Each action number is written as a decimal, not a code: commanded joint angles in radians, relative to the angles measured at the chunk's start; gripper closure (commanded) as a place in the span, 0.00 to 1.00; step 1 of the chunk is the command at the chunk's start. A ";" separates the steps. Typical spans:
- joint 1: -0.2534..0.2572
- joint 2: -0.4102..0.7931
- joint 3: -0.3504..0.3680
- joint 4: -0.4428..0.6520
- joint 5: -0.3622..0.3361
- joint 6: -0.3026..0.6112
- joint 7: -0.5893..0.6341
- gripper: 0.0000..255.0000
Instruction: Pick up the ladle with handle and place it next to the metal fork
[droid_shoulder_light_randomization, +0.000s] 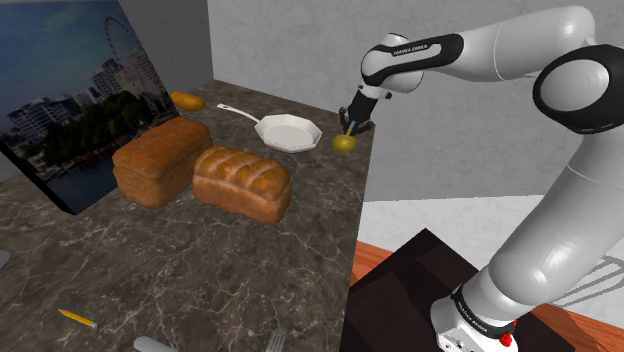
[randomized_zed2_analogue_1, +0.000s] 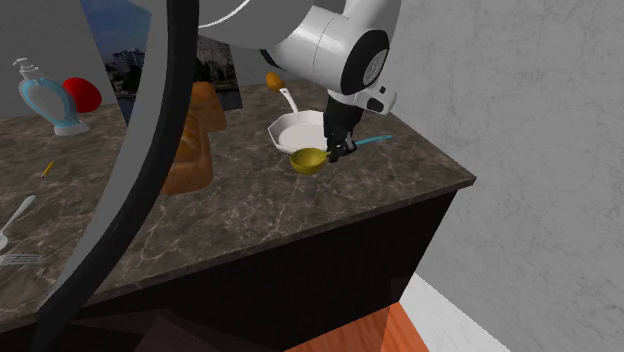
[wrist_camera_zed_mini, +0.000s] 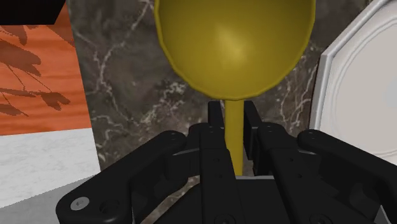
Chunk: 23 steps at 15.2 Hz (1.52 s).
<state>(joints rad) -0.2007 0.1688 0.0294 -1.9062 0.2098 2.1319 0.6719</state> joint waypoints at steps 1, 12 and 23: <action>-0.001 -0.012 -0.001 0.010 -0.002 -0.022 0.004 1.00; 0.050 -0.149 0.040 -0.092 -0.009 -0.039 0.103 1.00; 0.162 -0.340 0.169 -0.317 0.013 0.035 0.323 1.00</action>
<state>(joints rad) -0.0510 -0.1527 0.1828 -2.2045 0.2195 2.1611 0.9673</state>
